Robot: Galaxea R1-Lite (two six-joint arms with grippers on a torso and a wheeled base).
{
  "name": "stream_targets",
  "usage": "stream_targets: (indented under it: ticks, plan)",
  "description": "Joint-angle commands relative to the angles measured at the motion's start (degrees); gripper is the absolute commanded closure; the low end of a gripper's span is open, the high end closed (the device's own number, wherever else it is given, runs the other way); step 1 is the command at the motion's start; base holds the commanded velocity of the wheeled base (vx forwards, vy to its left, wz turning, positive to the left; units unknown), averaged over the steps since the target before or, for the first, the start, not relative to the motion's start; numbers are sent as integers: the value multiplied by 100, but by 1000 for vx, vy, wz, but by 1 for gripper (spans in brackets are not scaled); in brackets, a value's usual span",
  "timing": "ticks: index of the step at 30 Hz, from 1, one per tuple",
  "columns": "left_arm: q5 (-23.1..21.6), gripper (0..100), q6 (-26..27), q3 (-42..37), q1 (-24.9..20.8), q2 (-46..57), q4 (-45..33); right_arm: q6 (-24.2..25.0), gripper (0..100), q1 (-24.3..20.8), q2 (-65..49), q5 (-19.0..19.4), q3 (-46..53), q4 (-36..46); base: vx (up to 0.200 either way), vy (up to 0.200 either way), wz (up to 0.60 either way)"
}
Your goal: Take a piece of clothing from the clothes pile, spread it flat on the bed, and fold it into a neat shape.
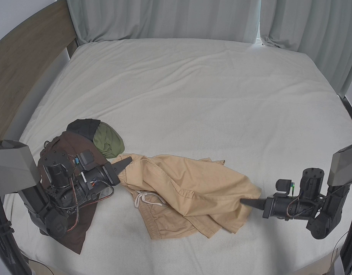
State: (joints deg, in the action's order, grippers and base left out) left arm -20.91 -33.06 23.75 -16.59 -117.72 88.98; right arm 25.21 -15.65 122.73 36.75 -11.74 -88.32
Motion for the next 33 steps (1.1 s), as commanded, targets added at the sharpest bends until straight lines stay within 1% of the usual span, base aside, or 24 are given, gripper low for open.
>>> stream_targets:
  ticks: [1,2,4,6,8,15,16,20,21,24,33]
  plan:
    - [-1,100,-7,7,7,-40,14,28,100,370,-285,-2,-373,-1,0,0,0]
    - [-1,100,1,7,7,-40,14,37,100,511,-338,-2,-505,-1,0,0,0]
    - [-1,100,-7,7,7,-49,14,98,100,642,-347,-2,-645,-10,0,0,0]
    - [-1,100,-7,7,7,-49,14,248,100,660,-347,7,-663,-1,0,0,0]
    - [-1,100,-7,7,7,-93,14,327,100,607,-303,7,-628,-1,0,0,0]
    - [-1,100,1,7,7,-102,14,318,100,335,-136,7,-470,-1,0,0,0]
    - [-1,100,1,7,7,-102,14,327,0,300,-136,7,-470,-1,0,0,0]
    - [-1,100,1,7,7,-110,14,318,0,18,-118,7,-294,-10,0,0,0]
    - [-1,100,1,7,-2,-110,14,318,0,-131,-118,7,-215,-10,0,0,0]
    - [-1,100,1,7,7,-102,14,318,0,-316,-118,7,-153,-10,0,0,0]
    - [-1,100,1,16,7,-110,14,309,0,-342,-127,7,-83,-10,0,0,0]
